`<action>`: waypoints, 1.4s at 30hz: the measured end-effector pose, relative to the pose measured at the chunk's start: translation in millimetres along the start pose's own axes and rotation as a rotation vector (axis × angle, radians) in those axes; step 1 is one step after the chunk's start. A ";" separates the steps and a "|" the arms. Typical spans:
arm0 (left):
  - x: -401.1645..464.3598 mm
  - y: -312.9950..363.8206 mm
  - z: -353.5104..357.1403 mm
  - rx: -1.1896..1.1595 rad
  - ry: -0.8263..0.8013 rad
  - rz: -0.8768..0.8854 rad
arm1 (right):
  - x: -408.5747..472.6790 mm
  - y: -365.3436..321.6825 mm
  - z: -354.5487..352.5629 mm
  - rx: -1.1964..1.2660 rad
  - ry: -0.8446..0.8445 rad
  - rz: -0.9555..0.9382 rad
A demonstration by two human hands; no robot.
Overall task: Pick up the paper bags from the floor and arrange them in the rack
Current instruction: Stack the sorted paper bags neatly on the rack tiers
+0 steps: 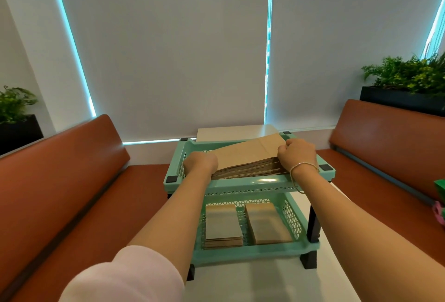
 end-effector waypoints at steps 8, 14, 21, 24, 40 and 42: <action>3.5 1.8 1.7 0.089 -0.027 0.023 | -0.9 -1.6 -2.1 -0.004 -0.014 -0.037; 8.6 -4.0 1.3 -0.260 -0.141 -0.011 | -1.6 -2.9 -1.8 -0.040 -0.059 0.062; 9.6 -4.6 5.2 -0.410 -0.239 -0.046 | -3.6 -3.2 -2.0 -0.005 -0.102 0.115; 6.9 -2.6 6.1 -0.424 -0.299 -0.052 | -4.2 -4.6 -2.5 -0.023 -0.110 0.116; -3.0 7.4 12.5 -0.487 -0.518 -0.023 | -3.7 -4.8 -4.1 -0.064 -0.165 0.133; -2.9 7.9 12.4 -0.502 -0.537 -0.031 | -2.3 -7.6 -6.1 -0.152 -0.197 0.113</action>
Point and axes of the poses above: each hand's wrist, its own x-axis towards the middle knuckle, its own z-axis out of the palm, y = z × x, the point moved 4 cm from there along x, towards the middle knuckle, and after that the axes turned 6 degrees about -y, right-handed, at the moved point
